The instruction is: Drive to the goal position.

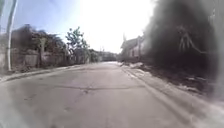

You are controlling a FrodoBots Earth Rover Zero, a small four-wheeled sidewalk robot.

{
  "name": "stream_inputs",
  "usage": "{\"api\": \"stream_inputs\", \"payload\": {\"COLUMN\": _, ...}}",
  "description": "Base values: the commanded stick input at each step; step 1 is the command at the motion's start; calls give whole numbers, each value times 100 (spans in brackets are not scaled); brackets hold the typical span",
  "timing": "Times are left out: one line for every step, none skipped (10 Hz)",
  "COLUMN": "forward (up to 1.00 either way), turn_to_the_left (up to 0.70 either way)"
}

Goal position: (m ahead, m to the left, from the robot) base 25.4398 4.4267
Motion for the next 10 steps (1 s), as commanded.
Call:
{"api": "stream_inputs", "payload": {"forward": 100, "turn_to_the_left": -39}}
{"api": "stream_inputs", "payload": {"forward": 100, "turn_to_the_left": -39}}
{"api": "stream_inputs", "payload": {"forward": 100, "turn_to_the_left": -39}}
{"api": "stream_inputs", "payload": {"forward": 100, "turn_to_the_left": -40}}
{"api": "stream_inputs", "payload": {"forward": 100, "turn_to_the_left": 0}}
{"api": "stream_inputs", "payload": {"forward": 100, "turn_to_the_left": 0}}
{"api": "stream_inputs", "payload": {"forward": 100, "turn_to_the_left": 0}}
{"api": "stream_inputs", "payload": {"forward": 100, "turn_to_the_left": 0}}
{"api": "stream_inputs", "payload": {"forward": 100, "turn_to_the_left": 0}}
{"api": "stream_inputs", "payload": {"forward": 100, "turn_to_the_left": 0}}
